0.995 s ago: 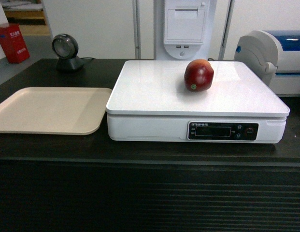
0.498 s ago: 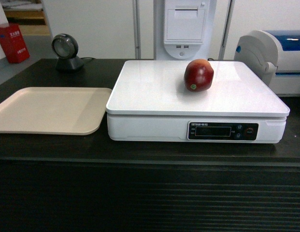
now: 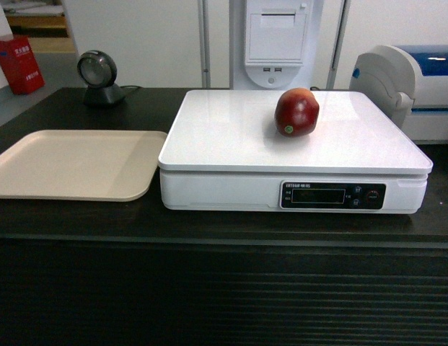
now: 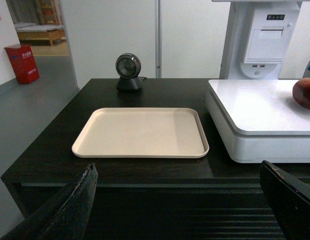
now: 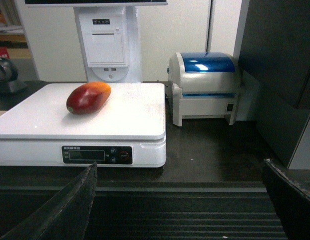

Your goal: Place dark red mango on scale at checkout

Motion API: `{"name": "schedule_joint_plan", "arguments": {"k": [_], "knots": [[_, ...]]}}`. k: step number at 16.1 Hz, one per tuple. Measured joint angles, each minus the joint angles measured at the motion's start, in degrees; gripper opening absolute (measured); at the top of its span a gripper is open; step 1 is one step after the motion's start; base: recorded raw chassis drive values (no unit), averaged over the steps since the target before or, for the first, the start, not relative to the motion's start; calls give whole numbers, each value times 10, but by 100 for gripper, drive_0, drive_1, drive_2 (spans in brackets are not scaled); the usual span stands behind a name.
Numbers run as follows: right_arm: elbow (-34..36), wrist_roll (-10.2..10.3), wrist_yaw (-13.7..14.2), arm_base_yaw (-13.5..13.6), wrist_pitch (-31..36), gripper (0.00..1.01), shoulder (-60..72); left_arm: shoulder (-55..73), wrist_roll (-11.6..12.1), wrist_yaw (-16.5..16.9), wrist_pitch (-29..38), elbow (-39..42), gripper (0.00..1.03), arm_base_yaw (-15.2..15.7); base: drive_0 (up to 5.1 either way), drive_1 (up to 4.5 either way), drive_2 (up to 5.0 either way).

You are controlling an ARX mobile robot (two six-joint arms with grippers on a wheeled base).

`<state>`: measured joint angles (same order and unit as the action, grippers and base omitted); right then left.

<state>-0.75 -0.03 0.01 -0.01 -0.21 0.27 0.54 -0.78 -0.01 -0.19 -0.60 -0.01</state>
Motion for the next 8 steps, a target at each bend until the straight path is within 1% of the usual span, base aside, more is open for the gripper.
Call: {"name": "schedule_joint_plan", "arguments": {"k": [8], "knots": [[0,0,0,0,0,98,0,0,0,0,0,0,98,0,0,0,0]]}}
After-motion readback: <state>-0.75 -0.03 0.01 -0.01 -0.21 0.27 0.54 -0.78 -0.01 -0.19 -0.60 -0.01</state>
